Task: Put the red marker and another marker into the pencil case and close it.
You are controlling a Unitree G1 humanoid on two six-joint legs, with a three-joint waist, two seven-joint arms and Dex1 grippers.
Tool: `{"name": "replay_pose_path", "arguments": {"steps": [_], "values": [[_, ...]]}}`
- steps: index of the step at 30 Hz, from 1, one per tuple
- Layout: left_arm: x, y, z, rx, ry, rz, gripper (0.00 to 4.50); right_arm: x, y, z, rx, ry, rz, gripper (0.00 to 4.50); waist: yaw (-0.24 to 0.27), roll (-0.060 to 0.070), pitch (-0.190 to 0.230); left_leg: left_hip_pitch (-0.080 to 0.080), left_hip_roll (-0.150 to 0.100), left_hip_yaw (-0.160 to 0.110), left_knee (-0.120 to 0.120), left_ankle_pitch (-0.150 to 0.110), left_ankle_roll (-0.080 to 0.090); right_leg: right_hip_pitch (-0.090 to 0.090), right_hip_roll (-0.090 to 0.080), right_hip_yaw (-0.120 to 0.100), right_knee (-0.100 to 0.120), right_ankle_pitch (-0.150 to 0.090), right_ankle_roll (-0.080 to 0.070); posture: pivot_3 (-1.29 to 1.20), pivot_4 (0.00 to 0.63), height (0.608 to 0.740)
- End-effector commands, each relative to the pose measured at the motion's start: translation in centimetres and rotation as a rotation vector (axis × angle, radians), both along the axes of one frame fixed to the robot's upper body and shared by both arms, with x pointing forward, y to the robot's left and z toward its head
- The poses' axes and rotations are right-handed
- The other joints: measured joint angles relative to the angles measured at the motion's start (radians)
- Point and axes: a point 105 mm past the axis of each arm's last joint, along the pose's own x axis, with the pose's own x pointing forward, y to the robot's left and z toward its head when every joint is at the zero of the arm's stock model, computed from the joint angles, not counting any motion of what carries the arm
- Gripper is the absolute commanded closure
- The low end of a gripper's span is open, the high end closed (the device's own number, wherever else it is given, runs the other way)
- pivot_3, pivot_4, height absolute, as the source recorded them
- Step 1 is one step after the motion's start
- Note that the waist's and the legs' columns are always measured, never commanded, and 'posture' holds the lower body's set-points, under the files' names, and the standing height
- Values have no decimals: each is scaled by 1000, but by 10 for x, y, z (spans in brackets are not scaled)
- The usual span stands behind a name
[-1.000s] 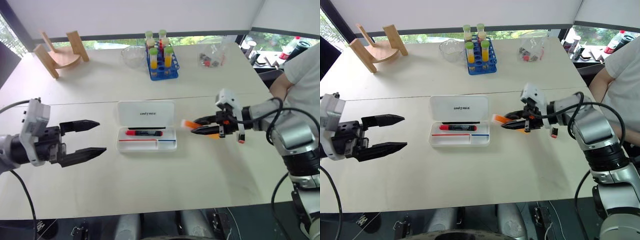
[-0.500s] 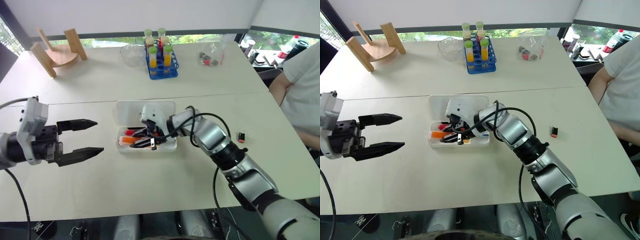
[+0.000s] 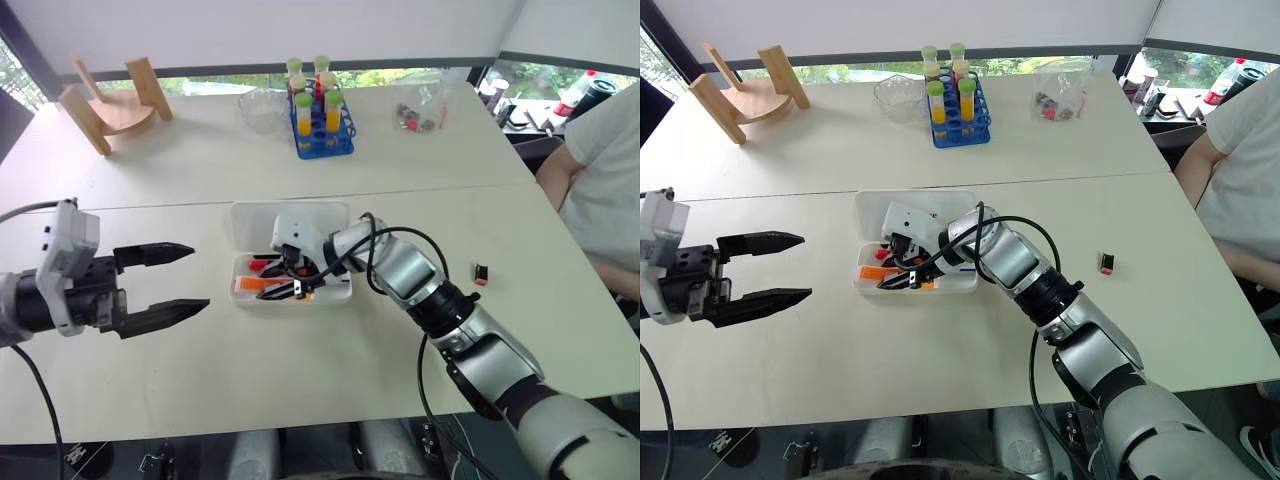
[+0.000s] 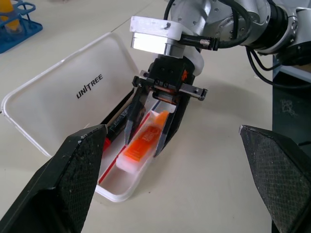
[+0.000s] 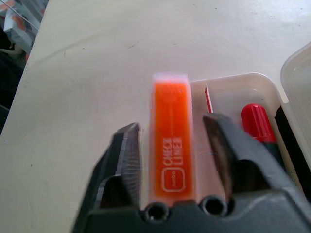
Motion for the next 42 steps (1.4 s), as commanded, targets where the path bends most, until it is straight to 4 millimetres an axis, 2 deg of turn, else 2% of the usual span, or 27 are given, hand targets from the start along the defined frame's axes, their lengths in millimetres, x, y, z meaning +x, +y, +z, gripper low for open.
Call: {"name": "replay_pose_path", "arguments": {"steps": [1,2,5,9,11,14,15,18,21,24,26,32,35,39,42], "values": [[-4,-4,8,-1,-37,-28,0,1,2,24,51,-53,10,373,0,0,0,0,0,0,0,0,0,0,0,0,0,0,0,0,150,740],[-4,-6,9,-4,-39,-41,0,2,-3,31,64,-54,5,29,0,0,0,0,0,0,0,0,0,0,0,0,0,0,0,0,150,740],[-4,-14,10,-10,-40,-91,0,7,-37,60,120,-58,-71,29,9,1,0,-1,0,-1,0,0,0,0,-1,-1,0,0,0,0,150,740],[0,-17,8,-12,-36,-117,0,10,-110,92,158,-66,-273,29,17,0,0,-5,-1,-3,2,0,0,-1,-3,-4,-1,0,0,0,150,740],[1,-19,7,-16,-35,-129,0,8,-138,99,153,-63,-358,29,23,0,0,-5,-2,-3,2,0,0,0,-3,-5,-2,0,0,0,150,740],[6,-24,4,-29,-39,-160,0,3,-217,86,54,-33,-653,29,30,1,1,-5,-1,-3,1,0,0,-1,-1,-4,-2,0,0,0,150,740],[7,-25,4,-31,-41,-166,0,0,-232,81,29,-22,-719,29,33,1,1,-5,-1,-3,1,0,1,-1,-1,-5,-3,0,0,0,150,740],[12,-29,2,-40,-45,-187,0,-8,-286,46,-96,-3,-980,29,30,0,1,-5,-1,-2,1,0,1,-1,-1,-4,-3,0,0,0,150,740],[16,-31,0,-39,-47,-203,0,-9,-319,21,-159,-8,-1173,29,19,1,1,-4,-1,-1,2,0,1,0,0,-3,-1,0,0,0,150,740],[20,-33,-1,-36,-53,-217,0,-9,-336,-7,-174,19,-1327,29,5,1,1,-2,-1,1,2,0,1,1,0,0,0,0,0,0,150,740],[20,-33,-2,-31,-53,-223,0,-9,-337,-19,-181,35,-1374,29,0,0,0,-1,-1,1,2,0,1,1,1,0,0,0,0,0,150,740],[20,-33,-1,-26,-59,-219,0,2,-342,-37,-105,91,-1537,29,0,-5,0,10,0,1,2,0,1,12,2,2,-1,0,0,0,150,740],[19,-32,0,-20,-63,-209,0,1,-331,-44,-94,132,-1519,829,2,-8,-1,10,0,1,2,0,1,13,2,2,-2,0,0,0,150,740],[19,-30,1,-22,-70,-189,0,-8,-310,-51,-125,140,-1449,2729,4,-11,-3,11,0,0,2,0,1,14,2,2,-2,0,0,0,150,740],[19,-29,2,-23,-72,-183,0,-15,-298,-52,-133,154,-1389,4335,6,-12,-4,11,0,-1,2,0,1,14,2,1,-1,0,0,0,150,740]]}}
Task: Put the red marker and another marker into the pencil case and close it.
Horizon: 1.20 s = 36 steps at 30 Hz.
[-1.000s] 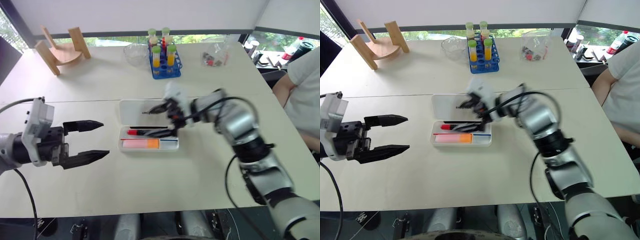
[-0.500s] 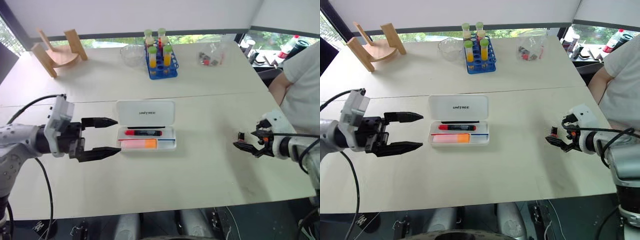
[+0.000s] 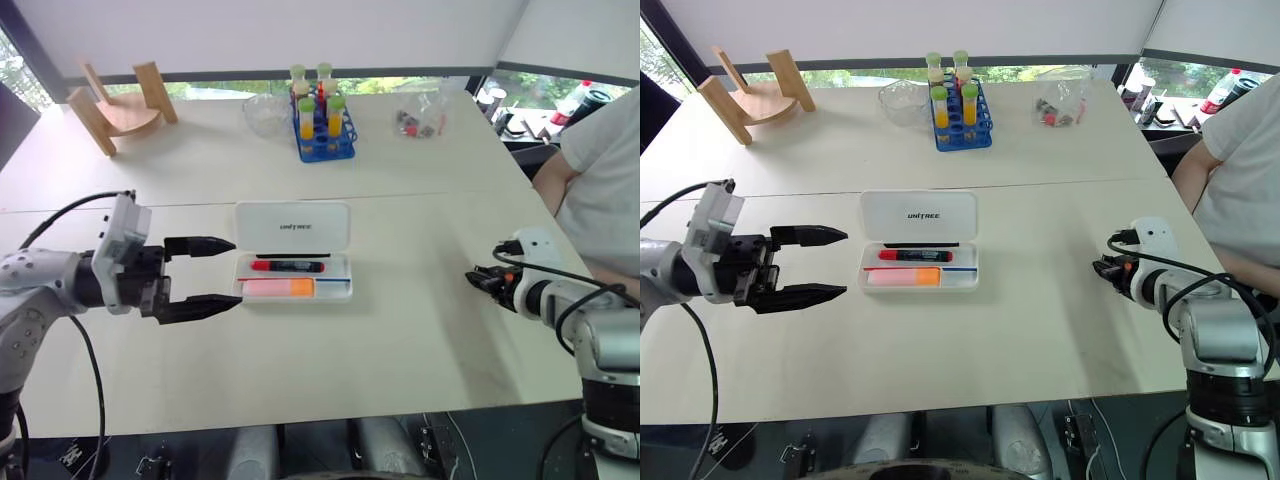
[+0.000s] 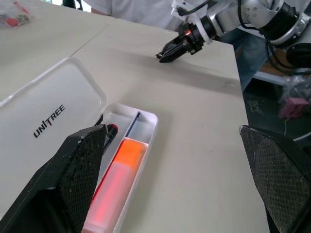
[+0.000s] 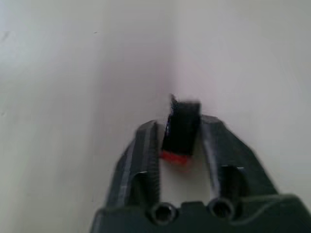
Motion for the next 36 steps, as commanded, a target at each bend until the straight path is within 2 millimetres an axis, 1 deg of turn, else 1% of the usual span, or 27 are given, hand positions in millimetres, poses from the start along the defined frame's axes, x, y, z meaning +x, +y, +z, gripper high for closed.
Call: {"name": "replay_pose_path", "arguments": {"steps": [1,3,4,5,6,8,10,12,14,15,17,21,26,27,28,29,31,33,35,36], "values": [[-3,1,10,9,-53,10,0,-14,15,-16,15,87,66,4427,2,0,0,0,0,0,0,0,0,0,0,0,0,0,0,0,150,740],[-2,2,10,8,-54,13,0,-11,28,-1,20,38,150,4427,2,0,0,0,0,0,-1,0,0,-1,0,0,0,0,0,0,150,740],[-3,1,11,8,-54,13,0,-8,41,11,33,-2,228,4427,2,0,0,0,0,0,-2,0,0,-1,0,0,0,0,0,0,150,740],[-2,1,11,7,-54,13,0,-6,55,24,51,-35,308,4427,-2,1,1,0,0,0,-2,0,0,-1,0,0,0,0,0,0,150,740],[-2,0,11,5,-54,12,0,-5,72,37,67,-66,418,4427,-7,3,3,0,0,0,-3,0,0,-2,0,0,0,0,0,0,150,740],[0,-1,12,2,-52,8,0,-6,105,58,92,-96,636,4427,-14,8,6,-1,1,1,-3,0,0,-4,1,1,1,0,0,0,150,740],[1,-3,11,0,-49,0,0,-9,132,68,95,-98,833,4427,-15,10,8,-1,1,1,-3,0,0,-4,1,1,1,0,0,0,150,740],[2,-5,11,-1,-47,-7,0,-8,151,69,94,-78,983,4427,-10,9,8,-1,1,1,-3,0,0,-4,1,0,1,0,0,0,150,740],[3,-6,12,0,-49,-11,0,-7,166,61,57,-56,1102,4427,-1,9,8,-2,1,0,-3,0,0,-4,1,0,0,0,0,0,150,740],[2,-7,13,0,-51,-11,0,-5,172,55,23,-48,1164,4427,1,9,8,-4,1,-1,-4,0,0,-5,0,-1,-1,0,0,0,150,740],[1,-8,13,1,-53,-10,0,-1,179,48,-18,-40,1235,4427,0,8,9,-4,0,0,-3,0,0,-6,-1,-1,-1,0,0,0,150,740],[-5,-9,13,-3,-54,8,0,12,188,45,-38,-44,1270,4427,-2,8,9,-7,-1,1,-2,0,0,-8,-3,-1,-1,0,1,0,150,740],[-11,-10,11,-5,-56,37,0,19,196,42,-71,-50,1311,4427,-3,8,9,-6,0,0,-2,0,0,-8,-2,-1,0,0,1,0,150,740],[-11,-10,11,-6,-55,43,0,20,196,41,-72,-45,1317,4022,-3,8,9,-6,0,0,-2,0,0,-8,-1,-1,0,0,1,0,150,740],[-13,-9,11,-7,-55,49,0,19,197,40,-73,-38,1331,3521,-3,8,9,-6,0,0,-2,0,0,-8,-1,-1,0,0,1,0,150,740],[-13,-9,11,-7,-55,52,0,18,198,40,-73,-32,1341,3155,-3,8,9,-6,0,0,-2,0,0,-8,-1,-1,0,0,1,0,150,740],[-14,-9,11,-8,-57,60,0,14,200,40,-70,-20,1377,2039,-1,8,9,-6,0,0,-2,0,0,-8,-2,-1,0,0,1,0,150,740],[-14,-9,12,-10,-60,66,0,11,200,41,-74,-14,1404,1048,0,8,9,-6,0,0,-1,0,0,-7,-2,-1,0,0,1,0,150,740],[-14,-9,12,-11,-61,69,0,12,200,41,-79,-17,1402,35,-1,8,9,-6,0,0,-1,0,0,-7,-2,-1,0,0,1,0,150,740],[-13,-8,11,-11,-62,71,0,13,200,41,-82,-21,1401,35,-2,8,9,-6,0,0,-1,0,0,-7,-2,-1,0,0,1,0,150,740]]}}
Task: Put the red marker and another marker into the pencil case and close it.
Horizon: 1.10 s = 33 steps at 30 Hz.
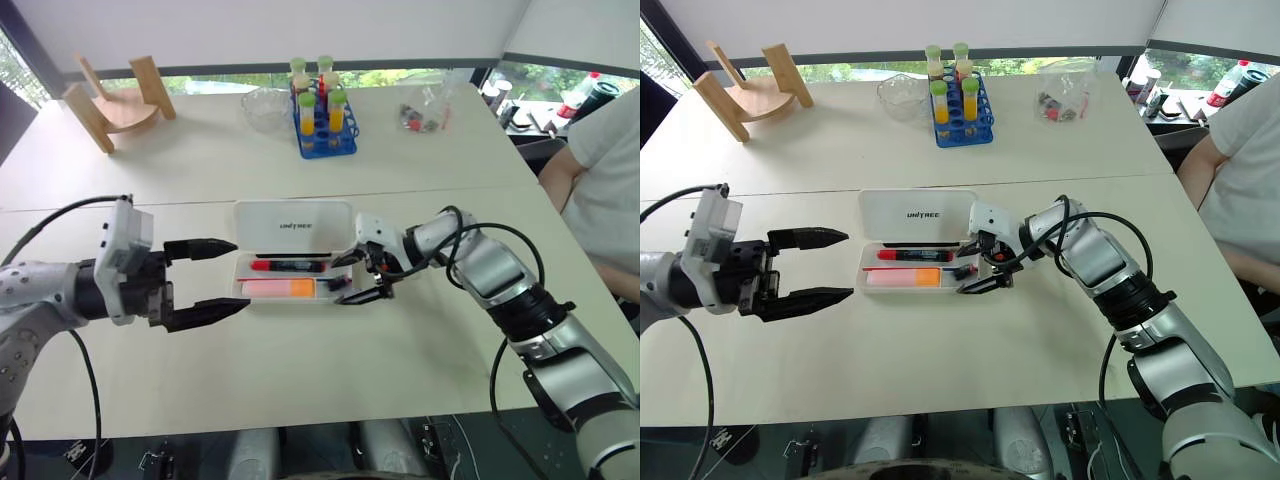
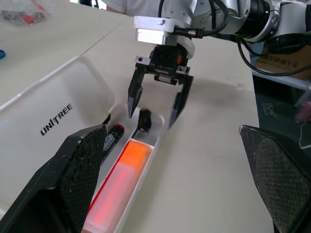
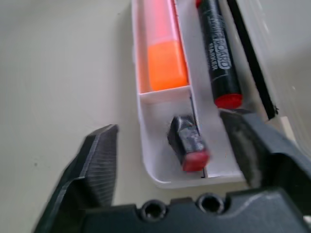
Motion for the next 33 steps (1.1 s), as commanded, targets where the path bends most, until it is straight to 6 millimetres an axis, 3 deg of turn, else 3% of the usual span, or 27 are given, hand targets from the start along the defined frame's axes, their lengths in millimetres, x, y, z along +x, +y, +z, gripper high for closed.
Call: {"name": "replay_pose_path", "arguments": {"steps": [1,6,10,15,18,25,29,33], "values": [[-3,1,8,-9,-38,0,0,0,6,11,10,-53,37,35,-1,0,0,0,0,0,0,0,0,0,0,0,0,0,0,0,150,740],[5,7,9,-13,-52,40,0,7,3,40,86,-106,-15,35,-1,0,0,0,0,0,0,0,0,0,0,0,0,0,0,0,150,740],[22,25,4,28,-32,122,0,-7,-15,75,188,-107,-37,35,4,1,0,0,0,0,0,0,0,0,0,-1,0,0,0,0,150,740],[54,56,-2,31,-22,241,0,-16,-43,85,202,-130,-143,35,11,0,0,0,-1,-1,0,0,0,1,0,-2,-1,0,0,0,150,740],[72,73,-7,18,-15,294,899,-19,-53,87,232,-128,-215,0,9,0,0,0,-1,0,0,0,0,1,0,-2,0,0,0,0,150,740],[128,89,-13,-32,-35,388,4428,-33,-64,95,308,-126,-291,0,10,0,0,-1,-1,-1,1,0,0,0,1,-2,0,0,0,0,150,740],[170,72,-39,10,-47,430,4428,-38,-64,94,313,-138,-318,0,26,0,0,-1,-1,-1,2,0,0,0,0,-3,1,0,0,0,150,740],[191,38,-46,-47,-54,405,4428,-37,-66,95,314,-143,-345,0,30,-1,0,-4,-2,-1,4,0,0,-1,-1,-3,0,1,1,0,150,740]]}}
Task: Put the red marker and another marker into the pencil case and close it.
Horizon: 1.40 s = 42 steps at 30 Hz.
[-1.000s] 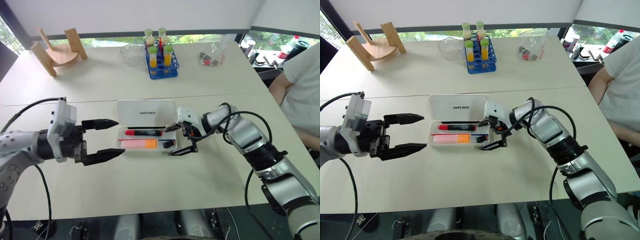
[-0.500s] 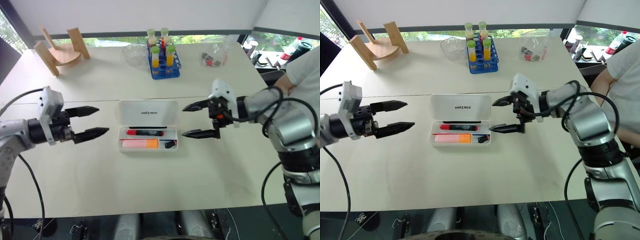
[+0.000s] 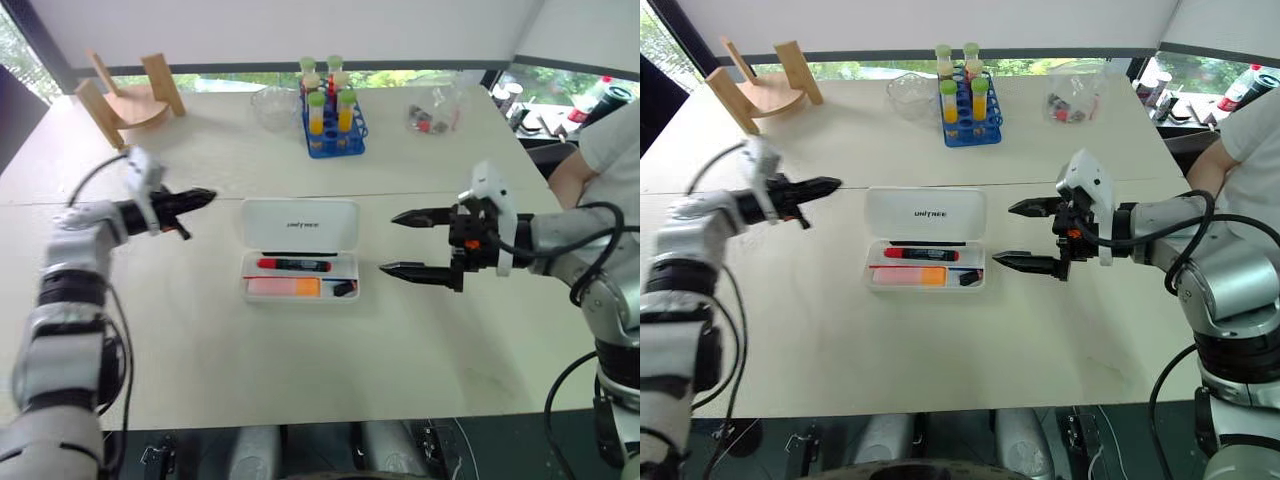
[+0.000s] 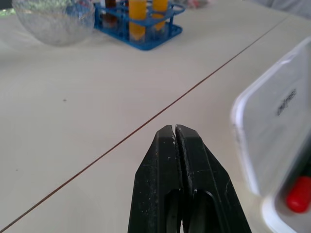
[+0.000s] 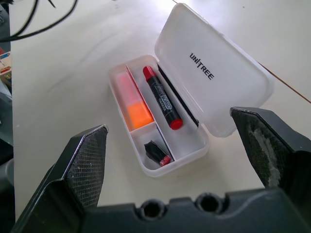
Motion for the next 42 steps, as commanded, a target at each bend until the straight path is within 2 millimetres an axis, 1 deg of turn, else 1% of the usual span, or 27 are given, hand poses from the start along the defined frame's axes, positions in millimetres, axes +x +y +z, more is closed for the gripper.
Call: {"name": "replay_pose_path", "arguments": {"steps": [1,3,5,8,10,14,17,20,22,25,26,28,29,30,32,34,35,38,40,41,42], "values": [[11,-19,9,-39,-52,-26,4428,-2,-3,11,-3,-47,-22,0,0,-1,0,-3,0,-1,1,0,0,-2,0,-1,0,0,0,0,150,740],[11,-34,12,-84,-45,-88,4428,-3,-4,11,-10,-45,-28,0,-1,-1,0,-10,0,-2,2,0,0,-9,0,-2,1,1,1,0,150,740],[7,-42,15,-112,-30,-163,4428,-4,-4,11,-13,-43,-29,0,-5,-1,0,-10,0,-2,2,0,0,-10,0,-2,1,1,1,0,150,740],[-5,-44,21,-146,16,-277,4428,-4,-5,10,-18,-40,-33,0,-9,0,0,-10,0,-2,1,0,0,-11,0,-2,1,0,1,0,150,740],[-17,-42,21,-142,68,-366,4428,-4,-5,9,-19,-40,-38,0,-11,0,0,-10,0,-2,1,0,0,-11,1,-2,2,0,1,0,150,740],[-49,-41,15,-88,182,-535,4428,-2,-5,7,-21,-43,-47,0,-12,0,0,-10,0,-2,1,0,0,-10,0,-2,2,0,1,0,150,740],[-69,-49,9,-38,225,-615,4428,0,-4,6,-21,-45,-49,0,-6,0,0,-10,1,-2,1,1,-1,-10,0,-2,2,0,1,0,150,740],[-79,-61,1,-14,251,-651,4428,1,-4,6,-23,-46,-48,0,4,0,0,-10,0,-3,3,1,-1,-8,-1,-2,2,0,1,0,150,740],[-83,-67,-12,20,268,-650,4428,1,-3,6,-25,-49,-48,0,2,0,0,-10,0,-4,3,1,-1,-7,-1,-3,2,1,1,0,150,740],[-84,-75,-60,196,312,-574,4428,2,-4,6,-30,-53,-56,0,0,1,-1,-9,0,-3,3,1,-1,-7,-1,-2,2,1,1,0,150,740],[-84,-74,-75,255,334,-536,4428,2,-4,6,-32,-53,-59,0,0,1,-1,-8,0,-3,3,1,-1,-7,-1,-2,2,1,1,0,150,740],[-95,-57,-108,426,407,-511,4428,2,-4,3,-37,-52,-64,0,1,2,-5,-8,1,-4,3,1,-1,-6,0,-3,2,1,1,0,150,740],[-94,-50,-115,462,411,-477,4428,3,-3,2,-39,-54,-65,0,1,6,-8,-5,0,-4,3,1,-1,-3,0,-3,2,1,1,0,150,740],[-93,-48,-109,432,391,-464,4428,4,-2,2,-36,-55,-64,0,0,10,-11,0,0,-3,2,1,-1,3,-1,-3,0,0,1,0,150,740],[-89,-50,-87,325,334,-444,4428,4,0,3,-30,-58,-59,0,-9,12,-13,16,0,-1,-1,0,1,17,-1,-1,-2,0,0,0,150,740],[-90,-55,-44,116,269,-430,4428,6,0,3,-29,-59,-60,0,-20,11,-12,26,1,0,-4,0,1,24,1,0,-2,-2,-3,0,150,740],[-94,-53,-25,44,243,-420,4428,6,-2,2,-32,-56,-63,0,-26,10,-11,27,2,-1,-4,0,1,25,1,0,-2,-2,-3,0,150,740],[-110,-43,8,-7,172,-379,4428,5,-6,-3,-36,-30,-71,0,-31,4,-7,22,3,-2,-3,0,1,20,3,0,0,0,0,0,150,740],[-124,-34,24,-41,165,-334,4428,2,-10,-9,-36,2,-81,0,-30,4,-8,16,3,-4,-3,0,1,16,3,-1,1,0,0,0,150,740],[-131,-28,27,-27,156,-298,4428,0,-14,-14,-42,18,-90,0,-29,5,-8,10,3,-4,-3,0,1,9,2,-1,1,0,0,0,150,740],[-138,-23,28,-15,152,-270,4428,-2,-17,-18,-50,32,-96,0,-29,5,-8,7,3,-4,-3,0,1,6,2,-1,0,0,0,0,150,740]]}}
